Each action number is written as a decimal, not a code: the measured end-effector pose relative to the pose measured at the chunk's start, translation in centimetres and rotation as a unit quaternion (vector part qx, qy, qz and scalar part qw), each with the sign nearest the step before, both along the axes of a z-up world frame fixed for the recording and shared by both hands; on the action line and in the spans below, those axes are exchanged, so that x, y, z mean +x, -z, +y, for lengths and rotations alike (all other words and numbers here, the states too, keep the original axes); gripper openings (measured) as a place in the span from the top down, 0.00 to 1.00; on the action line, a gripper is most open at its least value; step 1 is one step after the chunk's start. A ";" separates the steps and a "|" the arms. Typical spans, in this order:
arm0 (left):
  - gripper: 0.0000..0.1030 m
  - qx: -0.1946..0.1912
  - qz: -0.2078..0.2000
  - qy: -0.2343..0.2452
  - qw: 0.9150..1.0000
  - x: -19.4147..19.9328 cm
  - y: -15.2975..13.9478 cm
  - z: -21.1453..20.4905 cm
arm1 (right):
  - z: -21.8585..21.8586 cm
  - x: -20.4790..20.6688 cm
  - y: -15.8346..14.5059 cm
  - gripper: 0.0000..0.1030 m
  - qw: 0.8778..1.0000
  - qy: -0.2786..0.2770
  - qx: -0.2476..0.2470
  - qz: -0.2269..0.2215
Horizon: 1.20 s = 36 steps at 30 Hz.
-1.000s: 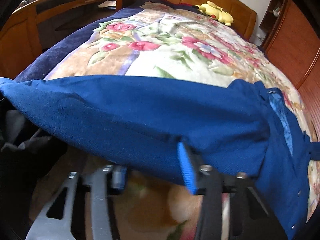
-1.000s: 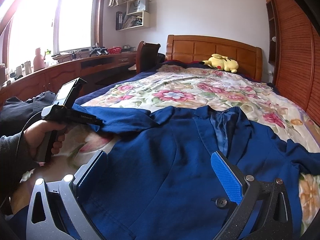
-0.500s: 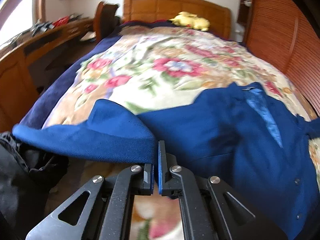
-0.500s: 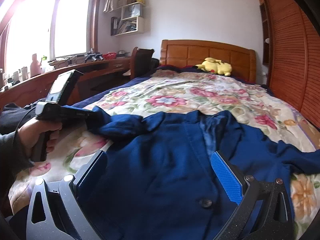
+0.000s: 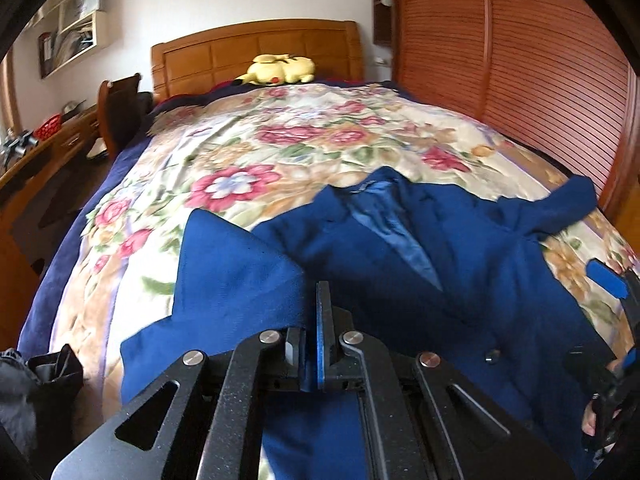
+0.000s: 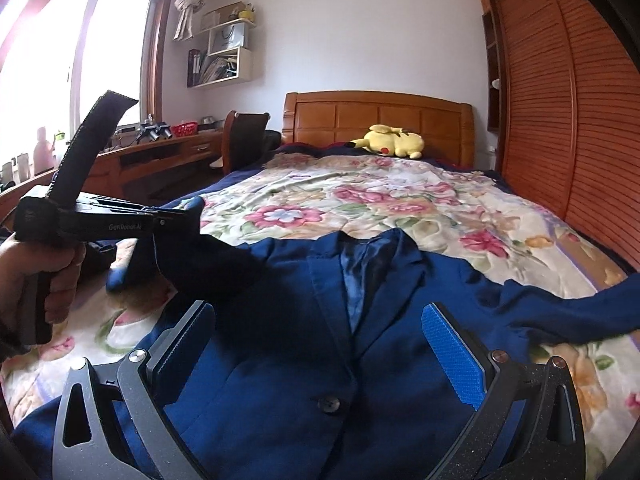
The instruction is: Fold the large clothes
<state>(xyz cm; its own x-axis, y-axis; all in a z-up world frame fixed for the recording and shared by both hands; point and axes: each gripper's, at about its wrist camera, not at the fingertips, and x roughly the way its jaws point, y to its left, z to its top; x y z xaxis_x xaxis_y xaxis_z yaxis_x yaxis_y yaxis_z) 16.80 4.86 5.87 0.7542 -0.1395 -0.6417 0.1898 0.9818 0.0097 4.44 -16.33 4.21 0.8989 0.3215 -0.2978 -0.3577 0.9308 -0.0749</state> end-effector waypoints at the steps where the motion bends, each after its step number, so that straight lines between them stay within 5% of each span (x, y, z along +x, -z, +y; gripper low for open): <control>1: 0.98 0.004 0.001 0.003 1.000 -0.2 0.1 -0.5 | 0.1 -0.1 0.1 0.00 1.000 0.001 0.000 -0.001; 6: 0.96 0.024 0.022 0.012 0.999 -1.1 1.5 -1.4 | -0.1 -0.3 0.3 0.00 1.000 0.003 -0.005 -0.001; 8: 0.88 0.026 0.029 0.016 0.999 -1.6 2.2 -1.4 | -0.1 -0.3 0.4 0.00 1.000 0.004 -0.007 0.000; 14: 0.49 0.037 0.030 0.030 0.998 -4.4 3.8 -0.8 | -0.3 0.0 0.2 0.00 1.000 0.003 -0.009 0.002; 16: 0.27 0.032 0.024 0.031 0.999 -5.3 4.0 -0.3 | -0.3 0.0 0.1 0.00 1.000 0.002 -0.010 0.002; 24: 0.23 0.022 0.008 0.016 1.000 -8.7 5.0 2.9 | -0.2 -0.2 0.4 0.00 1.000 -0.004 -0.023 0.007; 31: 0.23 0.068 0.024 -0.044 0.996 -7.3 7.8 7.0 | 0.1 -0.2 0.4 0.00 0.999 -0.022 -0.029 0.020; 36: 0.23 0.049 0.054 -0.076 0.994 -5.6 9.5 10.7 | 0.1 -0.4 0.4 0.00 0.999 -0.028 -0.039 0.020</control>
<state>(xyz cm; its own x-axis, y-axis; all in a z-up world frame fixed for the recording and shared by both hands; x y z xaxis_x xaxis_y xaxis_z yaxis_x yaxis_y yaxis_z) 11.23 15.60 -3.63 0.6883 0.0384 -0.7244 0.0436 0.9946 0.0942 4.01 -16.20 3.84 0.8665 0.3459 -0.3599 -0.4142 0.9007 -0.1314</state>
